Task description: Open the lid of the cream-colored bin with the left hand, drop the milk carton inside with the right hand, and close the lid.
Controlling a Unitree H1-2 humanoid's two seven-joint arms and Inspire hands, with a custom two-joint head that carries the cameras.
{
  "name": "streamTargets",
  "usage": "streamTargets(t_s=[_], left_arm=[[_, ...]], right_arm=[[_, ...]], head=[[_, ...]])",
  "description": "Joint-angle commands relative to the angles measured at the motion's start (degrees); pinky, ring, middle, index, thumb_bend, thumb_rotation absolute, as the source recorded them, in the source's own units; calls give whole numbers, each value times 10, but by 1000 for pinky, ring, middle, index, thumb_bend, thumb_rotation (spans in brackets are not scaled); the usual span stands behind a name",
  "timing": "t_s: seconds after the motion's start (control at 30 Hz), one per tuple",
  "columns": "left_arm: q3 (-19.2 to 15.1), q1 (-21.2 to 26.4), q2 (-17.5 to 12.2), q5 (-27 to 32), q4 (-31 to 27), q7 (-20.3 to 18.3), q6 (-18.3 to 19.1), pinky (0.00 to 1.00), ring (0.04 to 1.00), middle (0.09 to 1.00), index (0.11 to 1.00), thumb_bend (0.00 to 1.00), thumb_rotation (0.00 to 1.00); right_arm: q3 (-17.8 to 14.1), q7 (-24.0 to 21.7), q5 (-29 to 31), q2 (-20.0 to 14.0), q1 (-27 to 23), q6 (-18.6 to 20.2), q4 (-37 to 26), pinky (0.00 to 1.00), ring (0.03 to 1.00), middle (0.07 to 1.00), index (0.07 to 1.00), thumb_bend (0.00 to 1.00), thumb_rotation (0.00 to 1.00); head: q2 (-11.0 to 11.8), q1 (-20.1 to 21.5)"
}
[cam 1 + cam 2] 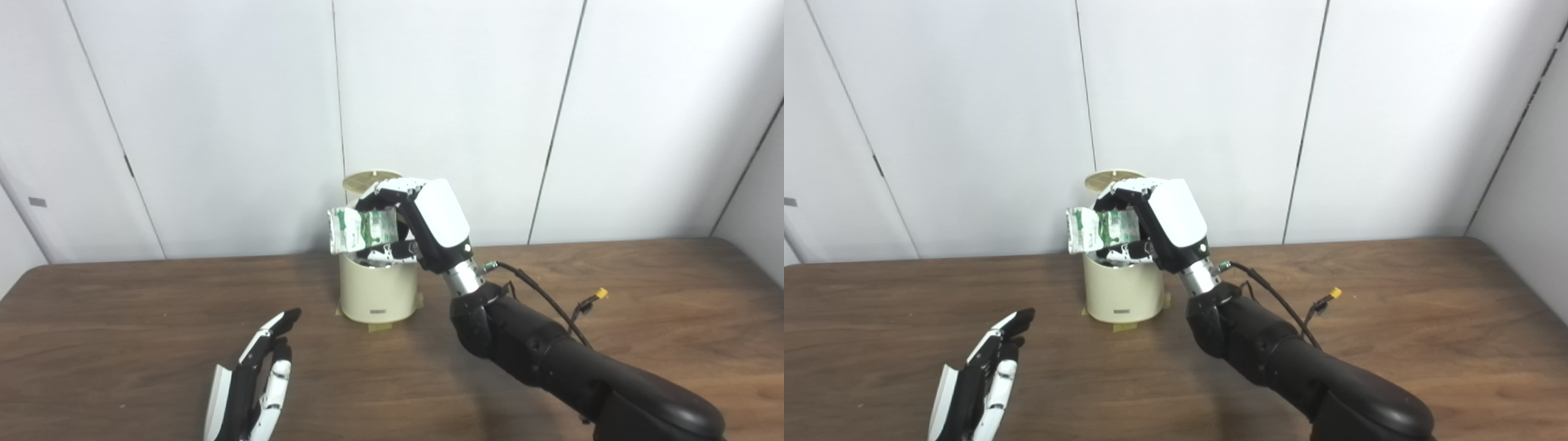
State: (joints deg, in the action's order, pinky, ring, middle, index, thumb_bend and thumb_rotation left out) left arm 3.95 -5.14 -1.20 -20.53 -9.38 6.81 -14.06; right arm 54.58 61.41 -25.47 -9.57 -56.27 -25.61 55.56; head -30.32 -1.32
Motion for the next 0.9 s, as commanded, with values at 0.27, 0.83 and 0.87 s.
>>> streamTargets(t_s=[0.27,0.83,0.87], left_arm=[[9,-44,4,-17,12,9,-9,805,848,844,824,289,940],[11,-43,4,-23,11,9,-5,809,847,842,822,285,932],[11,-43,4,-22,11,9,-5,810,848,842,822,283,929]], right_arm=[[-13,15,7,-1,-32,-13,-2,438,480,531,445,514,0],[-43,18,-17,7,-29,-13,17,886,947,897,484,517,125],[-45,15,-17,6,-29,-13,16,886,951,900,484,517,125]], head=[[0,-1],[1,-1],[1,-1]])
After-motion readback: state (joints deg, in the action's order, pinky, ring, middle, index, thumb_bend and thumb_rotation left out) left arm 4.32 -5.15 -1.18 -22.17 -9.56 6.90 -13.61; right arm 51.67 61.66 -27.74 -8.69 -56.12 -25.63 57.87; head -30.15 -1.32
